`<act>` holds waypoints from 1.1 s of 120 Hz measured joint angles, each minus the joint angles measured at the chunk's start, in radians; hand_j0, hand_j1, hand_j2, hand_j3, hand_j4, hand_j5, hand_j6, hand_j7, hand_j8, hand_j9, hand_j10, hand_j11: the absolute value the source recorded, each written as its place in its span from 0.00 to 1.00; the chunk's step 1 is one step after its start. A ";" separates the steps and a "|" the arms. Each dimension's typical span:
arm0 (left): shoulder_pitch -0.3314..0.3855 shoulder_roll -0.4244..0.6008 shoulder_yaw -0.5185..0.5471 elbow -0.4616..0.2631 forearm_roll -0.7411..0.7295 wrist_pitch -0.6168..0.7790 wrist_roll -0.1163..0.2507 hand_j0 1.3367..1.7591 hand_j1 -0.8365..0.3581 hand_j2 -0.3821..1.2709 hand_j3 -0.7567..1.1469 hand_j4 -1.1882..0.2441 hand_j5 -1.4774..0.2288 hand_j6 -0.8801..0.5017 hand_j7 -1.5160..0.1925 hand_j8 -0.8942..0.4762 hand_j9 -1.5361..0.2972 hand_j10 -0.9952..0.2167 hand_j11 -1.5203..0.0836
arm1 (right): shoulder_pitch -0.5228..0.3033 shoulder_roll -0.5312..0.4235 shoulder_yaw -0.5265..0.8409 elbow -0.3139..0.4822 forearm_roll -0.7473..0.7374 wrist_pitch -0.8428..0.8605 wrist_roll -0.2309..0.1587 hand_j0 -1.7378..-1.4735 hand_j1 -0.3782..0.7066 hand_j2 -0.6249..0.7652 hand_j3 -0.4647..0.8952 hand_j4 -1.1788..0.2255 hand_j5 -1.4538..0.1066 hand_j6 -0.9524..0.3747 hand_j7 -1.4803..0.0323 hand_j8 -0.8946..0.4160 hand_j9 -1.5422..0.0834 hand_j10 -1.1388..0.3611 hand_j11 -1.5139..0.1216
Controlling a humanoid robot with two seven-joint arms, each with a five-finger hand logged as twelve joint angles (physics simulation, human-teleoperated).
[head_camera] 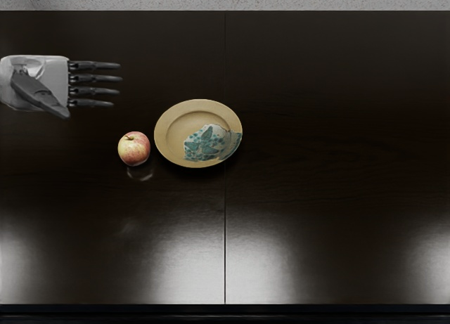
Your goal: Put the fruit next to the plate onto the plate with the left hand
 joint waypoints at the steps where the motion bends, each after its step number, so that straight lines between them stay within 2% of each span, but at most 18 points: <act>1: 0.000 0.000 0.000 0.000 0.000 0.000 0.000 0.76 0.98 0.23 0.40 0.82 0.86 0.63 0.88 0.64 0.83 0.81 0.94 | 0.000 0.000 0.000 0.000 0.000 0.000 0.000 0.30 0.03 0.45 0.34 0.84 0.93 0.72 0.98 0.68 0.95 0.76 0.93; 90: 0.016 -0.025 -0.004 0.000 0.080 0.000 0.000 0.76 0.98 0.23 0.40 0.82 0.86 0.63 0.88 0.64 0.83 0.81 0.94 | 0.011 0.000 -0.002 -0.001 0.000 -0.003 0.000 0.30 0.03 0.45 0.34 0.84 0.93 0.72 0.98 0.68 0.95 0.76 0.93; 101: -0.048 -0.092 -0.010 -0.001 0.287 0.000 0.000 0.76 0.98 0.23 0.40 0.82 0.86 0.63 0.88 0.64 0.83 0.81 0.94 | 0.011 0.000 -0.003 -0.001 0.000 -0.003 0.000 0.30 0.03 0.45 0.34 0.84 0.93 0.72 0.98 0.68 0.95 0.76 0.93; 109: -0.051 -0.098 -0.011 -0.001 0.441 0.002 0.000 0.76 0.98 0.23 0.40 0.82 0.86 0.63 0.88 0.64 0.83 0.81 0.94 | 0.013 0.000 -0.002 -0.001 0.000 -0.003 0.000 0.30 0.03 0.45 0.34 0.84 0.93 0.72 0.98 0.68 0.95 0.76 0.93; 120: -0.048 -0.103 -0.006 -0.001 0.552 0.007 0.000 0.76 0.98 0.23 0.40 0.82 0.86 0.63 0.88 0.64 0.83 0.81 0.94 | 0.015 0.000 -0.002 -0.001 0.000 -0.002 0.000 0.30 0.03 0.45 0.34 0.84 0.93 0.72 0.98 0.68 0.95 0.76 0.93; 132: -0.048 -0.169 -0.002 -0.003 0.736 0.046 0.000 0.76 0.98 0.23 0.40 0.82 0.85 0.62 0.87 0.64 0.83 0.81 0.93 | 0.016 0.000 -0.002 -0.001 0.000 -0.002 0.000 0.30 0.03 0.45 0.34 0.84 0.93 0.72 0.98 0.68 0.95 0.76 0.93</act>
